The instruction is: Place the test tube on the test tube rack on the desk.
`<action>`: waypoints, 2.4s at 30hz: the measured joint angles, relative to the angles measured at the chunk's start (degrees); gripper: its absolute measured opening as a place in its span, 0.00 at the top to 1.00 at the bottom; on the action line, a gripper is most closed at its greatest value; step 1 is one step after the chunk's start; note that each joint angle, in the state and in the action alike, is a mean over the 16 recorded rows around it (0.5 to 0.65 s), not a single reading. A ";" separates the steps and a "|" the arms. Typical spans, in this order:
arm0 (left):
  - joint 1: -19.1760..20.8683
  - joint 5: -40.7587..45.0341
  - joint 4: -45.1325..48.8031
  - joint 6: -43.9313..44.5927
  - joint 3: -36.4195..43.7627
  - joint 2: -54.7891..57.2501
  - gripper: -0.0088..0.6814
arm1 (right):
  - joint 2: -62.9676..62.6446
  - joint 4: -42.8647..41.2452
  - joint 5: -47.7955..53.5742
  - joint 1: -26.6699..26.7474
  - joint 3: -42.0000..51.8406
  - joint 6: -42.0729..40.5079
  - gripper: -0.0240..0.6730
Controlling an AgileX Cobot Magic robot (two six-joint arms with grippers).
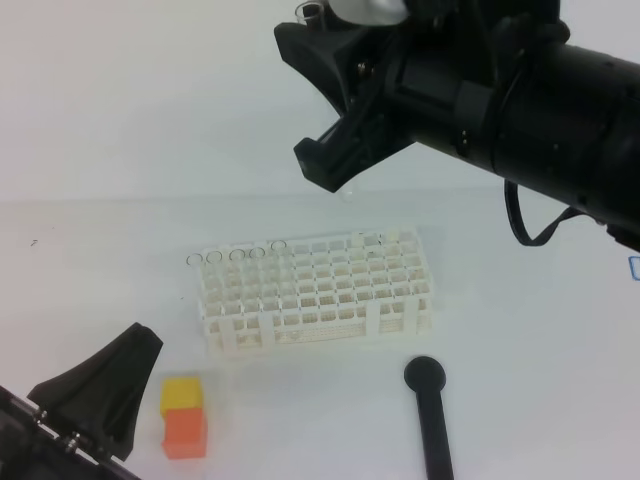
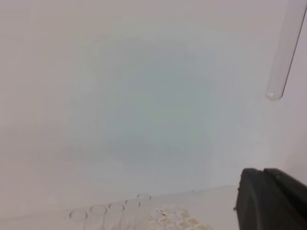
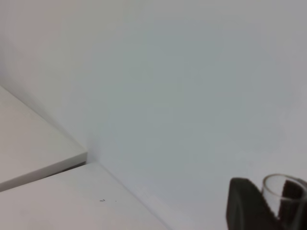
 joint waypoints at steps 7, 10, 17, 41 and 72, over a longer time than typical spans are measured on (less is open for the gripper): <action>0.00 0.25 -0.01 0.00 -0.12 0.00 0.99 | 0.00 0.00 0.28 0.00 0.00 -0.09 0.79; 0.00 0.25 -0.01 0.00 -0.13 0.00 0.99 | 0.00 0.00 0.44 0.00 0.00 -0.13 0.79; -0.17 1.84 -0.05 0.32 -0.12 -1.20 0.99 | 0.00 0.00 1.85 0.00 0.00 -0.18 0.79; 8.03 12.31 1.48 1.24 -0.26 -37.18 0.99 | 0.00 0.00 5.64 0.00 0.00 -1.15 0.79; 13.14 10.95 1.48 1.24 -0.28 -56.31 0.99 | 0.00 0.00 5.44 0.00 0.00 -3.26 0.79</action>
